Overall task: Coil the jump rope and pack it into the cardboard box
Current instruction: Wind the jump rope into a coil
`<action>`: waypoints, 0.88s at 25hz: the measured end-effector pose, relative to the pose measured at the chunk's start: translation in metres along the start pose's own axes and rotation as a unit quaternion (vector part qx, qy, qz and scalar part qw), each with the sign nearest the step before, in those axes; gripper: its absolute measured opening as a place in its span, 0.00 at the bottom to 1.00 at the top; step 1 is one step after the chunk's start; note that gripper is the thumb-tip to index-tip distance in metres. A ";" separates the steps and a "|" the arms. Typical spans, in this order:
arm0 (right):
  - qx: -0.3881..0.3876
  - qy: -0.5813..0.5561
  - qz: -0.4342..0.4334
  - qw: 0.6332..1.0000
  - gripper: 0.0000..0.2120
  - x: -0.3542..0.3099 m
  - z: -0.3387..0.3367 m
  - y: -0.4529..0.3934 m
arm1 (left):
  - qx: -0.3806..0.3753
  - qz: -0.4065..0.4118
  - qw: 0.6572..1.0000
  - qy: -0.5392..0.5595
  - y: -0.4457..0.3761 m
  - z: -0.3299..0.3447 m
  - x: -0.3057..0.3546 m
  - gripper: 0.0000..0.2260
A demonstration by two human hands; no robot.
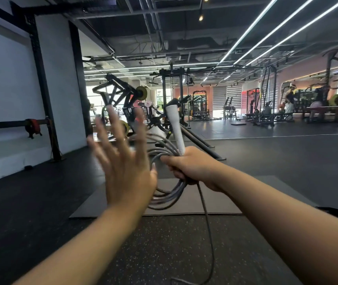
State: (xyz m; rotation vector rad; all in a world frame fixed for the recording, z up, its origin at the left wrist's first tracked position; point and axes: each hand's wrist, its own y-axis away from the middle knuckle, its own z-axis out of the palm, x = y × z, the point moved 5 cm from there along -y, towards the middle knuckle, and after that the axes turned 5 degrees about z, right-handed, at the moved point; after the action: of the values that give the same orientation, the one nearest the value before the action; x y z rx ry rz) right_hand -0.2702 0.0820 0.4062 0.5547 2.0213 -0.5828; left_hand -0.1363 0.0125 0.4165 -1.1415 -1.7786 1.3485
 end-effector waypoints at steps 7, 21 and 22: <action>-0.049 0.205 -0.035 0.977 0.07 -0.030 -0.010 0.000 | -0.284 0.312 0.899 -0.118 -0.051 0.031 0.025 0.16; -0.035 0.089 0.108 0.990 0.17 0.021 -0.109 0.023 | -0.187 -0.282 0.929 0.151 -0.035 0.029 -0.125 0.08; -0.025 0.031 0.103 0.994 0.19 0.024 -0.105 0.024 | -0.162 -0.317 0.923 0.148 -0.031 0.026 -0.129 0.09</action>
State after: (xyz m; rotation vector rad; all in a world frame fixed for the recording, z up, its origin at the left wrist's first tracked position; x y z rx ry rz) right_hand -0.3360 0.1675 0.4291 0.7495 2.0003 -0.3942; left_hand -0.1113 -0.1177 0.4416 -0.7606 -1.9412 0.4876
